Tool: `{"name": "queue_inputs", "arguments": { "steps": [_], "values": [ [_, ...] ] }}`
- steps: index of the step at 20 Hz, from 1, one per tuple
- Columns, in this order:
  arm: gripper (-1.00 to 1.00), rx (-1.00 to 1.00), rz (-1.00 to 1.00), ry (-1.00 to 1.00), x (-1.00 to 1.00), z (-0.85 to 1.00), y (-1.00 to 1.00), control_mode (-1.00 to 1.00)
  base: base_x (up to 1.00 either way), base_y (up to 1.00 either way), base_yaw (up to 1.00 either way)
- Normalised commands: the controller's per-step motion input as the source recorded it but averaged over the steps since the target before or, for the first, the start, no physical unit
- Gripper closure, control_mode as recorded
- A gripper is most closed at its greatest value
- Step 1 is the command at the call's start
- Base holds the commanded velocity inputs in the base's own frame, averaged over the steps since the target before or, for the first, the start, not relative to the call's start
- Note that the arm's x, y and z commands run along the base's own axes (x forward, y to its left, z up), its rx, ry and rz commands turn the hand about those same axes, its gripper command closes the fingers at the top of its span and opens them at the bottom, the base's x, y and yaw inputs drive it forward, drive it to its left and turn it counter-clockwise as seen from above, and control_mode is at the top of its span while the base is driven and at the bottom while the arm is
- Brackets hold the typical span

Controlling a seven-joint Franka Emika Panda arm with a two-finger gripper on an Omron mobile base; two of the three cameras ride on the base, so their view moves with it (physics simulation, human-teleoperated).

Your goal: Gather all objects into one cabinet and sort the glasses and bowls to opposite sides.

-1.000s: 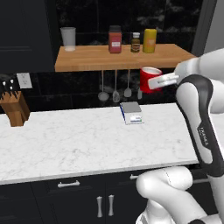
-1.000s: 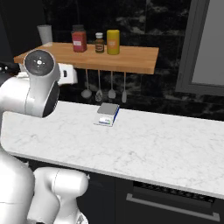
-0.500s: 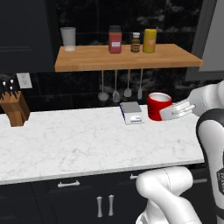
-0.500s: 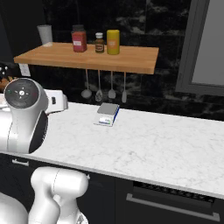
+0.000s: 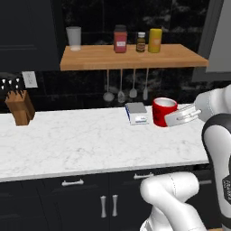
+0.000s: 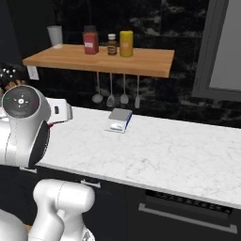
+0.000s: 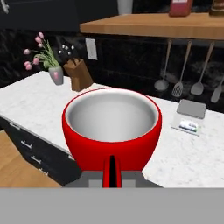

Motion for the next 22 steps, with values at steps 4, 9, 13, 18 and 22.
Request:
{"name": "queue_inputs", "arguments": {
  "steps": [4,9,13,18,22],
  "values": [
    [1.00,0.00,0.00,0.00,0.00,0.00,0.00,1.00,-0.62,0.00,0.49],
    [1.00,0.00,0.00,0.00,0.00,0.00,0.00,1.00,-0.60,0.01,0.75],
    [1.00,0.00,0.00,0.00,0.00,0.00,0.00,1.00,-0.36,0.00,0.99],
    [1.00,0.00,0.00,0.00,0.00,0.00,0.00,1.00,-0.27,0.00,1.00],
    [1.00,0.00,0.00,0.00,0.00,0.00,0.00,1.00,-0.24,0.00,1.00]
  ]
}}
